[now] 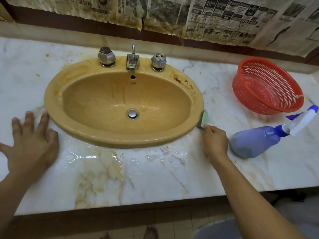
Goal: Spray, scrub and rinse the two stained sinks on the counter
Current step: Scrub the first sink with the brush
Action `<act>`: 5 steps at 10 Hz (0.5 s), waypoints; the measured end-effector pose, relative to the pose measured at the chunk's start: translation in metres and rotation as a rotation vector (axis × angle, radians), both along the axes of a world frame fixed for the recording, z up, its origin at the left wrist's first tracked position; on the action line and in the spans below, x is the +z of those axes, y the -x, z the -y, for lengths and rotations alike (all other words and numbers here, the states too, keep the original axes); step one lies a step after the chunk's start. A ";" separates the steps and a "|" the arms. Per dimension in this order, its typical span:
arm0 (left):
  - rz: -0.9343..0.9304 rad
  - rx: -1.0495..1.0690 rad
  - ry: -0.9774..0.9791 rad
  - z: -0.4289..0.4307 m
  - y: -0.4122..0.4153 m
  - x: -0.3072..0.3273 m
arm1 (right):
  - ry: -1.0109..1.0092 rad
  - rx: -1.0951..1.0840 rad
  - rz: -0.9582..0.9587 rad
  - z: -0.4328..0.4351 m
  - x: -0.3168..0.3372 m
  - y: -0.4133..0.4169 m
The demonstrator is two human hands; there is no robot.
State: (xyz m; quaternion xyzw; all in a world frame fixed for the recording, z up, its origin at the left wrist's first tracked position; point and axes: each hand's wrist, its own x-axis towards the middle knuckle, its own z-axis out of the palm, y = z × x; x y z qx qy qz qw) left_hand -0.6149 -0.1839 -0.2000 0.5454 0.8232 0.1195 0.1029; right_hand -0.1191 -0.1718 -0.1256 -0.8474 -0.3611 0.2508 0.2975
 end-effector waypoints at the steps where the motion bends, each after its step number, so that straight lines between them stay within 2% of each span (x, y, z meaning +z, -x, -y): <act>1: 0.012 -0.010 0.008 0.008 -0.011 0.019 | -0.001 0.028 0.047 -0.037 0.014 -0.014; 2: 0.019 -0.011 0.006 0.008 -0.011 0.019 | 0.031 0.020 0.030 -0.047 0.024 -0.012; 3: 0.022 -0.008 0.023 -0.001 0.005 -0.002 | 0.052 0.072 0.051 0.008 0.009 0.006; 4: 0.090 -0.004 0.024 -0.010 0.020 -0.022 | 0.047 0.121 -0.011 0.054 0.009 0.034; 5: 0.145 0.008 -0.055 -0.012 0.022 -0.028 | 0.041 0.066 0.076 0.023 0.010 0.019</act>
